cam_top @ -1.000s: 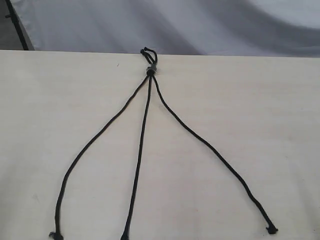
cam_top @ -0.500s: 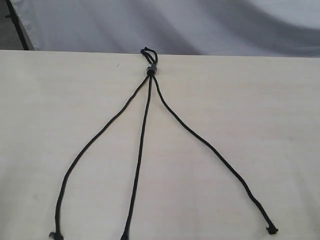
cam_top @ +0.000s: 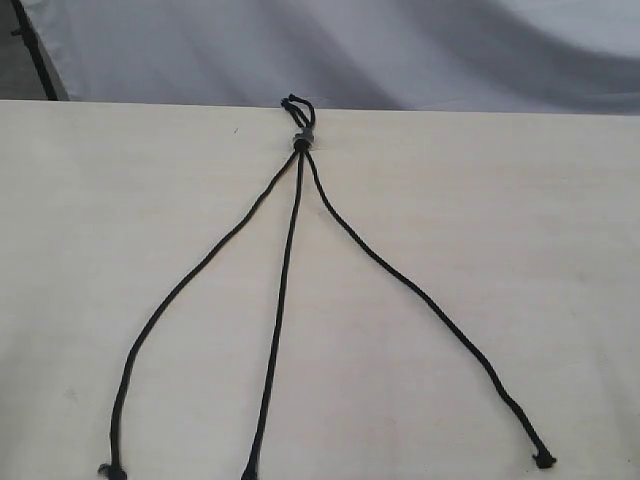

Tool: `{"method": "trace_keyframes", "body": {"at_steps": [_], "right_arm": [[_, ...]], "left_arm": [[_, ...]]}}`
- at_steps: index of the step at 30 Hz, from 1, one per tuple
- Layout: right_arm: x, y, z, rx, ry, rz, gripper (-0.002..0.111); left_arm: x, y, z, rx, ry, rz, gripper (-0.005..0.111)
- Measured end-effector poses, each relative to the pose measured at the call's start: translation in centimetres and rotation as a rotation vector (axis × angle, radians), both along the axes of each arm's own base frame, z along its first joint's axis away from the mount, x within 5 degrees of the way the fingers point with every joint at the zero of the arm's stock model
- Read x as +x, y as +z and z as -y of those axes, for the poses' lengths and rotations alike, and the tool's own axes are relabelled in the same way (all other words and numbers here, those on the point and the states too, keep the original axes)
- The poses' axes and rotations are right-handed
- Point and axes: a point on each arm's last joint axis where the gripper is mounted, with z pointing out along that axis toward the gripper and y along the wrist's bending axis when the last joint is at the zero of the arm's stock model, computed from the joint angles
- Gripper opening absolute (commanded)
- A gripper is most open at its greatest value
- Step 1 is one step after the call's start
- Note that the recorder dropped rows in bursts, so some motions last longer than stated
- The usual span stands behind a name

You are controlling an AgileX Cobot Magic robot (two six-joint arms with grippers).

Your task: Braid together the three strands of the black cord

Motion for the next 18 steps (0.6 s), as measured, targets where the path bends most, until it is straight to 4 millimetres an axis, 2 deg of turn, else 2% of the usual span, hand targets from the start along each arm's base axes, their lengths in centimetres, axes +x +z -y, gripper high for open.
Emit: {"method": "trace_keyframes", "body": {"at_steps": [3,5,6,8,10,12,15,18], "right_arm": [[-0.1,1.1,-0.1,0.034,0.012,0.120,0.071],[-0.2,1.9,-0.2,0.086,0.028,0.218,0.071],[-0.3,2.3,-0.2,0.103,0.036,0.258,0.071],[-0.4,2.5,-0.2,0.115,0.041,0.279,0.071],[-0.4,2.5,-0.2,0.128,0.044,0.284,0.071],[-0.5,2.7,-0.2,0.128,0.047,0.305,0.071],[-0.6,3.1,-0.3,0.152,0.060,0.358,0.071],[-0.6,3.7,-0.3,0.169,0.062,0.350,0.071]], "left_arm": [[0.1,0.8,0.0,-0.009,0.001,0.094,0.001],[0.1,1.8,0.0,-0.119,0.006,0.216,0.001],[0.1,2.5,0.0,-0.232,0.009,0.313,0.001],[-0.2,3.7,-0.2,-0.398,0.003,0.475,0.001],[-0.6,4.9,-0.3,-0.480,-0.020,0.622,0.001],[-1.2,6.1,-0.4,-0.471,-0.044,0.772,0.001],[-2.0,7.1,-0.5,-0.416,-0.058,0.907,0.000],[-1.8,7.4,-0.4,-0.363,-0.057,0.906,0.000]]}}
